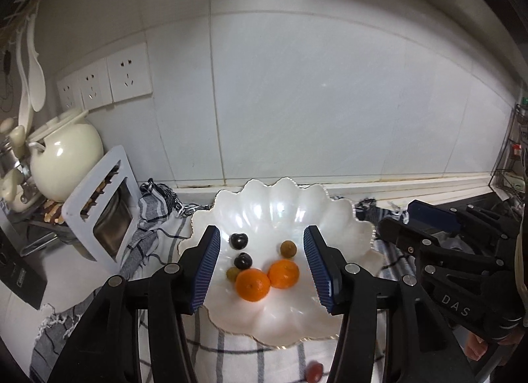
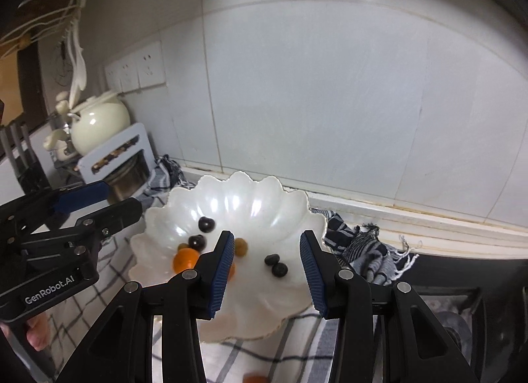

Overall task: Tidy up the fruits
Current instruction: 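Open both grippers to drop the fruits into the bowl, then withdraw both grippers from the bowl toward the red grapes on the cloth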

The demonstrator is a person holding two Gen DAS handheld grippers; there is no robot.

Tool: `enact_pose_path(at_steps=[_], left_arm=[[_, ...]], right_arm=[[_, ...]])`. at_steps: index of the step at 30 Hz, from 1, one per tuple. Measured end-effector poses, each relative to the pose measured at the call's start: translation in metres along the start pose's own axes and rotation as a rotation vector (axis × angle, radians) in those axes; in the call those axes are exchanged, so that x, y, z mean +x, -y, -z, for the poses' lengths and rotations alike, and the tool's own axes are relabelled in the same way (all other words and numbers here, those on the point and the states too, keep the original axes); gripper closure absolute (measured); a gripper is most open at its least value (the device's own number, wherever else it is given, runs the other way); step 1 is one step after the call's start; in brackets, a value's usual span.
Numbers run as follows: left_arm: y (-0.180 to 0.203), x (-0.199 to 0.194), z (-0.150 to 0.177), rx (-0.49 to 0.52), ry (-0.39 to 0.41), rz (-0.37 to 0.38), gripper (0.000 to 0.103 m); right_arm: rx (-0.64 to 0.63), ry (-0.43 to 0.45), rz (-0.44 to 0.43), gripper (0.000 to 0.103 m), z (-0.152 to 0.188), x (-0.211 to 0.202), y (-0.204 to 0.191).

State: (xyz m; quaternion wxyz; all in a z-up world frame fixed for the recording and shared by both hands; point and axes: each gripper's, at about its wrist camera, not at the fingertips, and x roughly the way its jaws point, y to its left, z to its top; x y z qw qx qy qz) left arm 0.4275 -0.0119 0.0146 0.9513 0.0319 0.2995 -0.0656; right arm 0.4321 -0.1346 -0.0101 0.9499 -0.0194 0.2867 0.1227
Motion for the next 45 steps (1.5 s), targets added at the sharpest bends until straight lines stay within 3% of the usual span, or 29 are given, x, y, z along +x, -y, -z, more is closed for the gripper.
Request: enact_pose_path(at_steps=[10, 22, 37, 45], left_arm=[[0.01, -0.046, 0.023, 0.013, 0.051, 0.021, 0.047], [0.024, -0.075, 0.064, 0.043, 0.056, -0.021, 0.047], [0.03, -0.078, 0.105, 0.043, 0.005, 0.037, 0.047], [0.032, -0.07, 0.132, 0.053, -0.026, 0.055, 0.047]], right_arm=[[-0.016, 0.061, -0.014, 0.06, 0.02, -0.051, -0.006], [-0.018, 0.053, -0.043, 0.06, 0.059, -0.073, -0.016], [-0.046, 0.073, -0.009, 0.06, 0.096, -0.088, -0.021], [-0.078, 0.037, -0.011, 0.06, 0.116, -0.078, -0.027]])
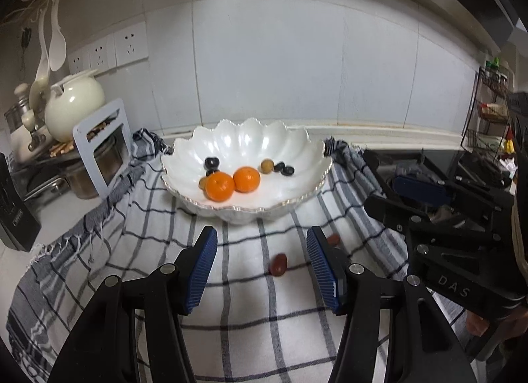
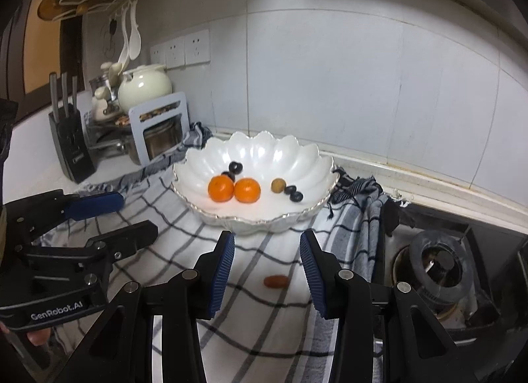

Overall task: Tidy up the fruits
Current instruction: 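Withdraw both grippers from the bowl toward the red grapes on the cloth, then close the left gripper on a red grape while the right gripper grasps another red grape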

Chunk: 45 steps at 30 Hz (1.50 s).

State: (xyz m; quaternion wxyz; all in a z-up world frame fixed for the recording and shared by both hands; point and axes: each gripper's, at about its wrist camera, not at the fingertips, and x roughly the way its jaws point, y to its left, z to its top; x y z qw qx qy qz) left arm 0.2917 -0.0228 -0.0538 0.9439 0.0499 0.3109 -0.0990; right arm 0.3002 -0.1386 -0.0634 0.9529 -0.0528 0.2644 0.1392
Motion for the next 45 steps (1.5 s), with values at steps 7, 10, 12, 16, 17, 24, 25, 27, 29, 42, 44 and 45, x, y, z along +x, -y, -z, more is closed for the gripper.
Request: enact_pose_path(at_steps=[7, 10, 12, 16, 17, 24, 25, 27, 29, 42, 44, 45], left_arm=[[0.003, 0.011, 0.014, 0.047, -0.01, -0.023, 0.047], [0.002, 0.018, 0.018, 0.044, -0.028, -0.007, 0.047], [0.002, 0.024, 0.02, 0.042, -0.043, 0.007, 0.047], [0.004, 0.036, 0.024, 0.052, -0.061, 0.024, 0.048], [0.004, 0.038, 0.025, 0.054, -0.063, 0.026, 0.049], [0.006, 0.057, 0.026, 0.042, -0.094, 0.06, 0.057], [0.006, 0.06, 0.026, 0.039, -0.099, 0.066, 0.058], [0.006, 0.066, 0.026, 0.033, -0.11, 0.07, 0.059], [0.006, 0.072, 0.027, 0.03, -0.119, 0.076, 0.062], [0.006, 0.101, 0.033, 0.014, -0.188, 0.101, 0.072], [0.006, 0.104, 0.034, 0.006, -0.197, 0.107, 0.073], [0.006, 0.105, 0.034, 0.003, -0.199, 0.109, 0.073]], right_arm=[[-0.045, -0.044, 0.015, 0.06, 0.015, 0.017, -0.007], [-0.051, -0.063, 0.017, 0.06, 0.02, 0.024, -0.008], [-0.05, -0.076, 0.019, 0.06, 0.022, 0.028, -0.007], [-0.046, -0.107, 0.016, 0.06, 0.026, 0.039, -0.005], [-0.047, -0.113, 0.016, 0.06, 0.026, 0.042, -0.005], [-0.029, -0.158, 0.014, 0.06, 0.029, 0.059, -0.003], [-0.026, -0.162, 0.014, 0.06, 0.029, 0.062, -0.002], [-0.019, -0.174, 0.011, 0.061, 0.03, 0.066, -0.001], [-0.011, -0.188, 0.008, 0.061, 0.031, 0.071, 0.0], [0.013, -0.263, 0.002, 0.065, 0.037, 0.102, 0.007], [0.016, -0.275, -0.001, 0.066, 0.038, 0.106, 0.007], [0.017, -0.278, 0.0, 0.066, 0.038, 0.107, 0.008]])
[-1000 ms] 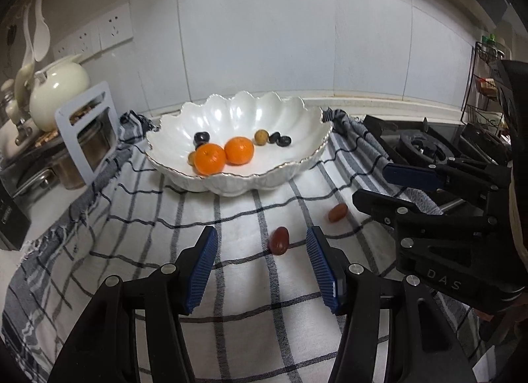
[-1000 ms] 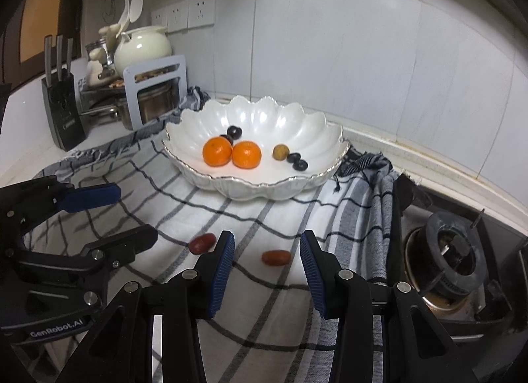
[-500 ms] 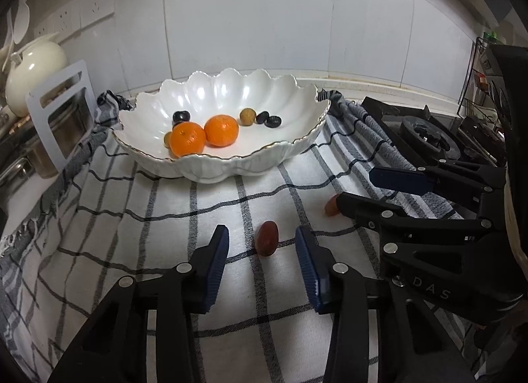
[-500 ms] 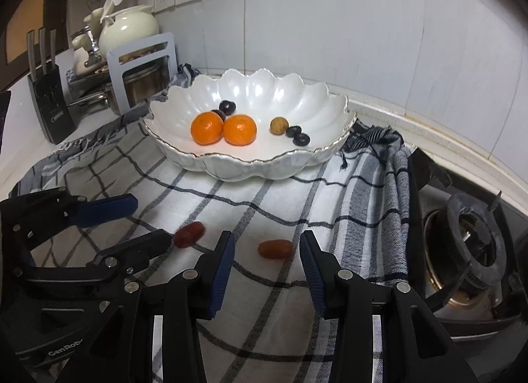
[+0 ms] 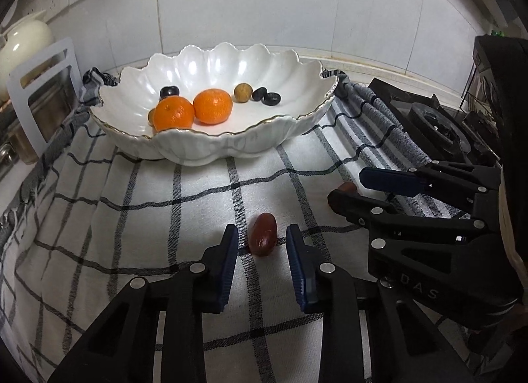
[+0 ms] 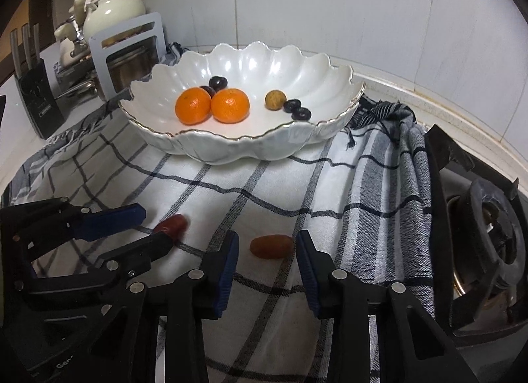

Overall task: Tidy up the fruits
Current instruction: 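Close the left gripper on a red grape while the right gripper grasps another red grape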

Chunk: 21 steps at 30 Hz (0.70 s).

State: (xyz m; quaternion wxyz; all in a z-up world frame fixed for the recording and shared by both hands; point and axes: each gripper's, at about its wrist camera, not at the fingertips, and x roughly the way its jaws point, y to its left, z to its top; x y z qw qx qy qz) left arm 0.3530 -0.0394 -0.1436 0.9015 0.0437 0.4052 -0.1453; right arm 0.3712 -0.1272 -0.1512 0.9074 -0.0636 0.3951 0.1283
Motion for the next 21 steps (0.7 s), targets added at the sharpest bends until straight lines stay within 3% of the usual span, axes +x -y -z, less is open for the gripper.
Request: enact_pose_path(at_steps=[11, 14, 21], left_arm=[[-0.003, 0.012, 0.002, -0.027, -0.024, 0.01, 0.081], [-0.004, 0.014, 0.001, -0.046, -0.028, 0.027, 0.083], [-0.004, 0.012, 0.001, -0.055, -0.023, 0.028, 0.086]], right_arm=[[-0.011, -0.026, -0.008, 0.066, 0.001, 0.01, -0.001], [-0.006, -0.03, -0.004, 0.073, 0.0, 0.012, 0.0], [-0.005, -0.025, -0.003, 0.076, 0.0, 0.012, 0.001]])
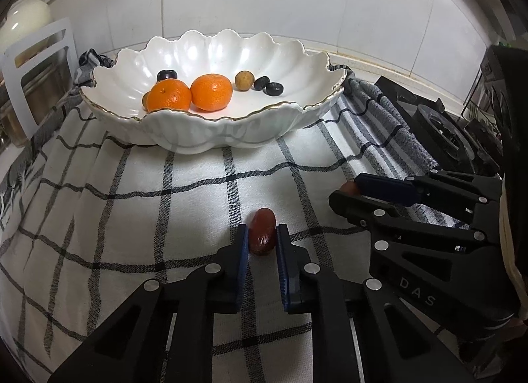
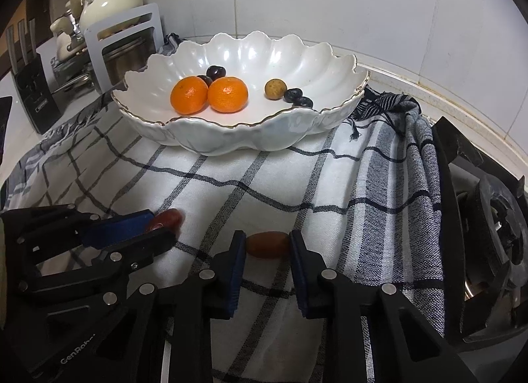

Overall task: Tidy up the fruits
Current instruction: 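Close the left gripper on a red grape while the right gripper grasps another red grape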

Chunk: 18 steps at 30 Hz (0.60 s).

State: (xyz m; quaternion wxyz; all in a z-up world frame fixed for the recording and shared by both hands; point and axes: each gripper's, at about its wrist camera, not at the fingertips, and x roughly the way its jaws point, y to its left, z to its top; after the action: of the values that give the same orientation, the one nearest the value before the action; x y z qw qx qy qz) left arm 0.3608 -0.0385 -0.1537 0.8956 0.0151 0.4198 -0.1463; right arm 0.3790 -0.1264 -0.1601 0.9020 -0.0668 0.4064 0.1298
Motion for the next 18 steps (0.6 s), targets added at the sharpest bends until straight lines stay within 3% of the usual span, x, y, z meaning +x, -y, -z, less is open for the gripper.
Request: enact_pose_path(at_steps=[18], left_arm=[[0.004, -0.047, 0.0, -0.011, 0.095, -0.021, 0.086]], right_arm=[[-0.007, 0.092, 0.013, 0.076, 0.003, -0.044, -0.012]])
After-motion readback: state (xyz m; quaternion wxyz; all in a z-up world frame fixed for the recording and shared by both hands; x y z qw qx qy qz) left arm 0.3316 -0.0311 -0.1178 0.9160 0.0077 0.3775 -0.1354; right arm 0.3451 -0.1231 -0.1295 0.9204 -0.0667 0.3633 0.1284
